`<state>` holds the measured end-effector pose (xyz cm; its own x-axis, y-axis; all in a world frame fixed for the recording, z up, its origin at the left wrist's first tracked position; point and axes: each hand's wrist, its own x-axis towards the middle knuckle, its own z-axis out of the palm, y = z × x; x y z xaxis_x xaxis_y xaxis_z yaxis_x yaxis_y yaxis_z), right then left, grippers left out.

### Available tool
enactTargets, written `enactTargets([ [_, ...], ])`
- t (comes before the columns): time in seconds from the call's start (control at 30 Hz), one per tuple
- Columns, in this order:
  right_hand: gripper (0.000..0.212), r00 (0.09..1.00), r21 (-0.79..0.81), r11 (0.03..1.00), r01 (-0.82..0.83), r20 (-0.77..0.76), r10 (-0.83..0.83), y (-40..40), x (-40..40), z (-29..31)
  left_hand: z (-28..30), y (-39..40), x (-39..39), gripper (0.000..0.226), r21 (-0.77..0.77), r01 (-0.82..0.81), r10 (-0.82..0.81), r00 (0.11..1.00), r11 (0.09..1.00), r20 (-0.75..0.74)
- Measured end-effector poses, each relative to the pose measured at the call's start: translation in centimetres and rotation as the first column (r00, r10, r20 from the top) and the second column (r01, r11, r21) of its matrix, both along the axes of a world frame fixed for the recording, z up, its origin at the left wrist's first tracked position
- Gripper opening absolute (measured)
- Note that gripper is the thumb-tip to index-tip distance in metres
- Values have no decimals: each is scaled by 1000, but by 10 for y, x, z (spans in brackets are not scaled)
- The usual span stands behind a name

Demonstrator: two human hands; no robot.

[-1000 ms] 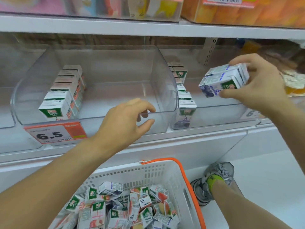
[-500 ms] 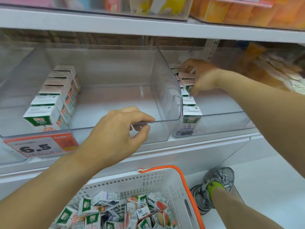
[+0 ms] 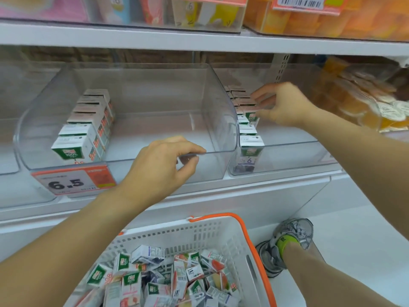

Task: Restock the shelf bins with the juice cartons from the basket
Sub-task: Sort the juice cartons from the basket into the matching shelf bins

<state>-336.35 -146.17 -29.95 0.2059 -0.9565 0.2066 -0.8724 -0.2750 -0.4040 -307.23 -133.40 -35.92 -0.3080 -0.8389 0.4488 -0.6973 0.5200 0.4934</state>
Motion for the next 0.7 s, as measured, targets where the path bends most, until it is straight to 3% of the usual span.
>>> enactTargets([
  [0.17,14,981,-328,942,71,196,-5,94,3,11,-5,6,1,19,-188,10,-13,1000,982,-14],
  [0.3,7,909,-259,965,27,408,85,177,29,-10,-6,32,-5,4,-402,46,-50,999,914,1],
  [0.37,7,882,-103,994,-35,465,80,206,45,-43,-21,48,-9,3,-271,106,-104,994,957,21],
  [0.47,6,890,221,965,-137,455,22,231,68,-110,-61,72,-4,7,152,135,-156,978,979,138],
  [0.57,13,955,521,836,-171,297,10,249,83,-186,-114,99,9,9,511,-7,-204,912,859,355],
  [0.7,24,997,786,613,-74,60,43,271,86,-260,-182,136,15,11,681,-142,-67,961,718,270],
])
